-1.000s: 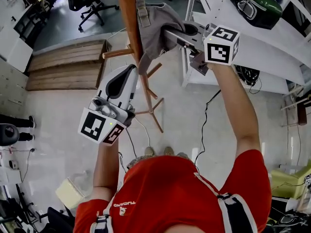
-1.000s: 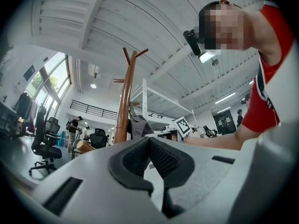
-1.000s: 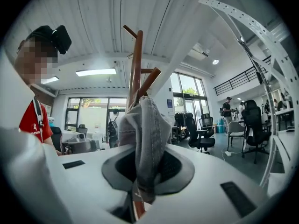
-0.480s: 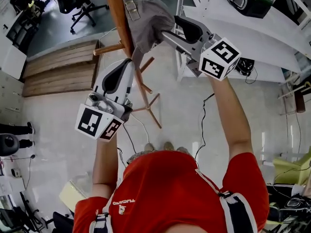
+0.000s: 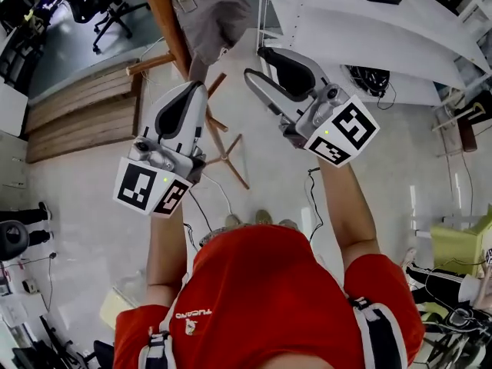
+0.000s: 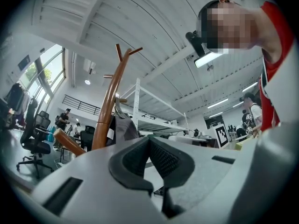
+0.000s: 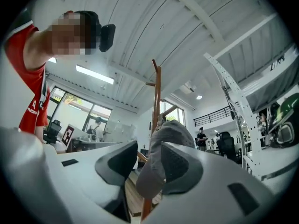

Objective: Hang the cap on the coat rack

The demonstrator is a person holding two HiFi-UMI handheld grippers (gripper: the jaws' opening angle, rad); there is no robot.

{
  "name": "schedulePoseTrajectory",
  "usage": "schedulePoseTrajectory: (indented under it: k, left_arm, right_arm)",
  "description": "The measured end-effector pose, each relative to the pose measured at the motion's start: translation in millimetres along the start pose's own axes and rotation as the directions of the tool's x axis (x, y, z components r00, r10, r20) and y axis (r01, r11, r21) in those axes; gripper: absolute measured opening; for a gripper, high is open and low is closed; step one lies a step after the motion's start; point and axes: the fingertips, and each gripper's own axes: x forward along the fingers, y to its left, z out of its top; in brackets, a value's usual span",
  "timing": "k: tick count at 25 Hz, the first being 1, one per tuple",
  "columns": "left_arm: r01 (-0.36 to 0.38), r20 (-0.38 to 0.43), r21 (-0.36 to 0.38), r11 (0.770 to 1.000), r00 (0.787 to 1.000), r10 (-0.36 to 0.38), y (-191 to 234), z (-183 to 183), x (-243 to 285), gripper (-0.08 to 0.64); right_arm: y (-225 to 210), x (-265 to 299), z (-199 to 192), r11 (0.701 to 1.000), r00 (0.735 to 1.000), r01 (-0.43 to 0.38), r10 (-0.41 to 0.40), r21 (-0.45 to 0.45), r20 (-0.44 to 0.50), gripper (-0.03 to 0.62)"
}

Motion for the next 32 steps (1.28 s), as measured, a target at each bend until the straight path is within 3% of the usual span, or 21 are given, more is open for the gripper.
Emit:
schedulePoseTrajectory:
  k: [7, 12, 32]
  left_arm:
    - [0.007, -0.002, -0.026, 1.0, 1.0, -0.007, -10, -8, 0, 0.008]
    - [0.0, -0.014, -0.025, 1.0, 1.0, -0.001, -10, -13, -1, 0.008]
    - [-0.021, -0.009, -0.039, 0.999, 1.0, 0.021, -5, -14, -12, 0.008]
  right_arm:
    - [18, -20, -16, 0.994, 0.996, 0.077, -0.079, 0.075, 0.033, 0.067]
    - [26, -26, -24, 0.992, 0.993, 0.115, -0.117, 0.049, 0.027, 0.03]
    - [38, -22, -28, 0.994, 0.995, 0.098, -0.1, 0.058, 0.026, 0.023]
